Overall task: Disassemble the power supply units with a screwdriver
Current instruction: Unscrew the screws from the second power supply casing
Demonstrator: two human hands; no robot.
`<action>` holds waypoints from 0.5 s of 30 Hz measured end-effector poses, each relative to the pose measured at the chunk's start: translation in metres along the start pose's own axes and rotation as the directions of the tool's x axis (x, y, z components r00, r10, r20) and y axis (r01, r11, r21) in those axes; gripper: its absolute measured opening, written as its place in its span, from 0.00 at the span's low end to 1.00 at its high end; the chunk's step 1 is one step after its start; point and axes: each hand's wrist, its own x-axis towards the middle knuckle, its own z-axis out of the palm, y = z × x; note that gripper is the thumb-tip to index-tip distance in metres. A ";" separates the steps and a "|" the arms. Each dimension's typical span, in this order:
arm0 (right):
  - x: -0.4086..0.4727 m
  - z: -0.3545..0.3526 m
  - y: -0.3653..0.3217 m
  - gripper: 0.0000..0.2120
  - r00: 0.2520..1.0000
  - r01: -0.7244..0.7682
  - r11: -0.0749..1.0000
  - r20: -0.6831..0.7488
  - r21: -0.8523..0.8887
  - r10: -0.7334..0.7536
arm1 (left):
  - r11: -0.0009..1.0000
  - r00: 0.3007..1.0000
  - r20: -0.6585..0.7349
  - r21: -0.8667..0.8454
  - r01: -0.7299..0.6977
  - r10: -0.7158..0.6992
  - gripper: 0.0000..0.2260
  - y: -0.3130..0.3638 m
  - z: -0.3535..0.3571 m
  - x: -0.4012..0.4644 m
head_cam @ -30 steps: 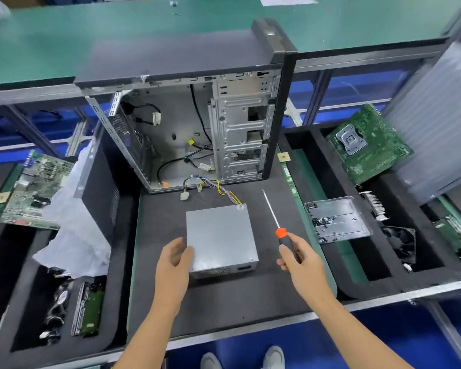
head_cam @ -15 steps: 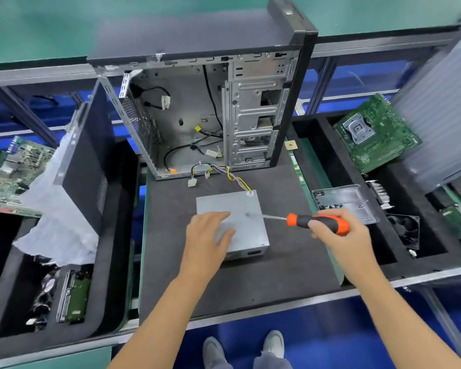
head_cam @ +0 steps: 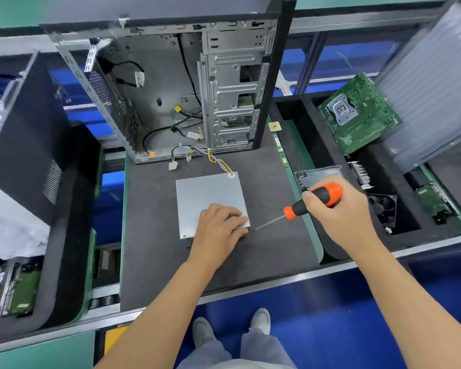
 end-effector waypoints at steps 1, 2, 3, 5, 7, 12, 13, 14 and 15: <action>0.001 -0.001 -0.001 0.05 1.000 0.001 1.000 -0.025 0.016 -0.001 | 1.000 1.000 -0.003 -0.004 0.000 0.000 0.07 -0.001 0.001 -0.001; 0.002 -0.002 -0.001 0.04 0.999 0.000 0.999 -0.048 0.038 0.002 | 1.000 1.000 -0.005 -0.010 0.001 -0.001 0.06 -0.003 0.002 -0.002; 0.004 -0.003 -0.002 0.05 0.998 -0.005 0.998 -0.063 0.061 0.009 | 1.000 1.000 -0.007 -0.014 0.000 0.000 0.06 -0.004 0.002 -0.002; 0.005 -0.001 -0.002 0.05 0.998 -0.013 0.997 -0.060 0.078 0.017 | 1.000 1.000 -0.007 -0.008 0.001 -0.001 0.05 -0.006 0.003 -0.001; 0.004 0.003 -0.002 0.05 0.999 -0.018 0.998 -0.026 0.064 0.020 | 1.000 1.000 -0.010 -0.016 0.012 -0.012 0.05 -0.007 0.004 -0.001; 0.002 0.008 -0.006 0.08 1.000 0.003 0.999 -0.009 0.040 -0.002 | 0.999 1.000 -0.002 -0.024 0.022 -0.022 0.04 -0.007 0.003 0.000; 0.003 0.008 -0.009 0.08 1.000 0.015 0.999 -0.004 0.030 -0.015 | 0.999 1.000 -0.002 -0.027 0.025 -0.025 0.04 -0.007 0.003 0.000; 0.004 0.008 -0.013 0.08 0.999 0.033 0.999 0.005 0.017 -0.033 | 0.999 1.000 0.002 -0.031 0.030 -0.030 0.04 -0.006 0.002 0.001; 0.006 0.009 -0.018 0.08 0.998 0.053 0.999 0.018 -0.001 -0.053 | 0.999 0.999 0.009 -0.030 0.035 -0.035 0.04 -0.006 0.002 0.002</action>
